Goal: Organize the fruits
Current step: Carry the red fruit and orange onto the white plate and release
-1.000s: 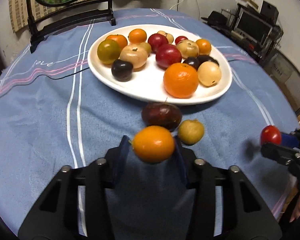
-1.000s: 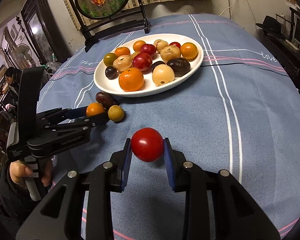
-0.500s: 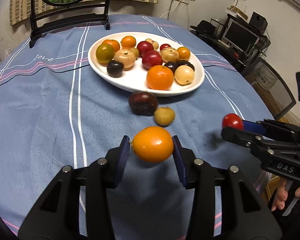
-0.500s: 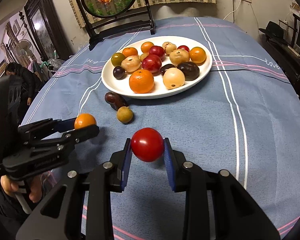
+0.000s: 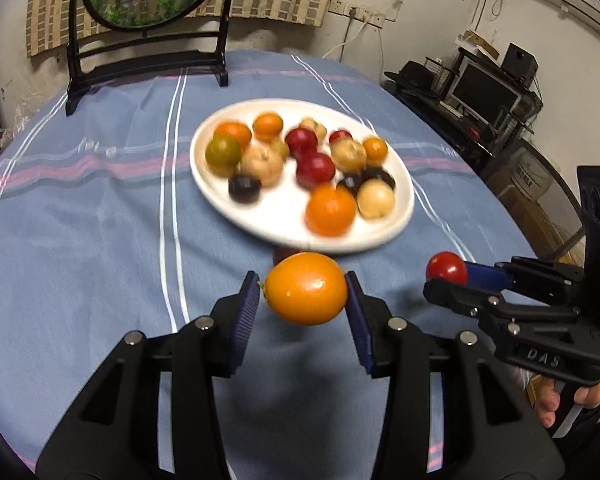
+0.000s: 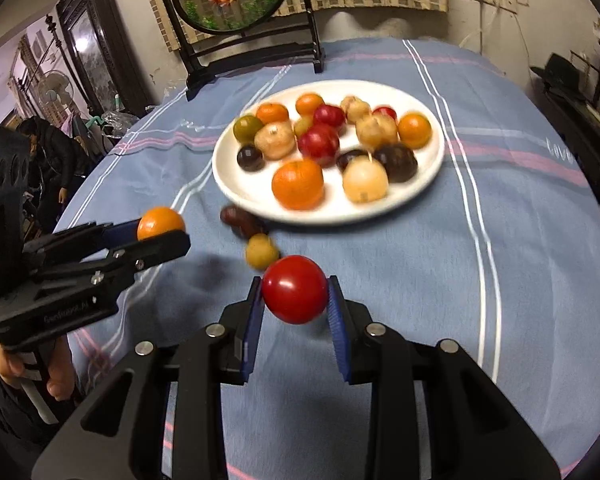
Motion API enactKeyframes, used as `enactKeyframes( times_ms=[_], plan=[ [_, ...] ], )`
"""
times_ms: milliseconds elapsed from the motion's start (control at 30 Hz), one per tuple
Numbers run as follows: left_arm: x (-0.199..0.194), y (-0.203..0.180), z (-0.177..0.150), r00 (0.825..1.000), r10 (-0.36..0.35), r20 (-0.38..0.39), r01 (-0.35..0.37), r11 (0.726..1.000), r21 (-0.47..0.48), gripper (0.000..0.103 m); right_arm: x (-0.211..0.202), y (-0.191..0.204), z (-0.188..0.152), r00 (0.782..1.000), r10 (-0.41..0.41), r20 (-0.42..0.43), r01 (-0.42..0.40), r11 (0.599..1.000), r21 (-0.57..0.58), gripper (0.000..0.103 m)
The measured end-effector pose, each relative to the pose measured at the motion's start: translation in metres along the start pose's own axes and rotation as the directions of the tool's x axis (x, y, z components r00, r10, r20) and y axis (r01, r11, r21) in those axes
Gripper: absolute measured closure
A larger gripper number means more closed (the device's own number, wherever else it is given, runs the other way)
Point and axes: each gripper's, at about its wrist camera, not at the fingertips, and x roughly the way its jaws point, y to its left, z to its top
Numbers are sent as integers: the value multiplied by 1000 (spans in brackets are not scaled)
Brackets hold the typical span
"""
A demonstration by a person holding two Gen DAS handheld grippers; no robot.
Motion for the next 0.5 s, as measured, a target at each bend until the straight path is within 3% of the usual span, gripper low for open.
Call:
enactKeyframes(
  times_ms=[200, 300, 433, 500],
  plan=[
    [36, 5, 67, 999, 42, -26, -42, 999, -5, 59, 30, -8, 58, 997, -80, -5, 79, 996, -31, 72],
    [56, 9, 80, 998, 44, -51, -45, 999, -24, 59, 51, -17, 76, 990, -143, 0, 143, 989, -30, 72],
    [74, 11, 86, 996, 46, -77, -50, 998, -41, 59, 68, -30, 88, 988, -154, -8, 154, 988, -10, 69],
    [79, 11, 89, 995, 57, -77, -60, 997, -45, 54, 70, -36, 92, 987, -160, 4, 160, 987, 15, 42]
  ],
)
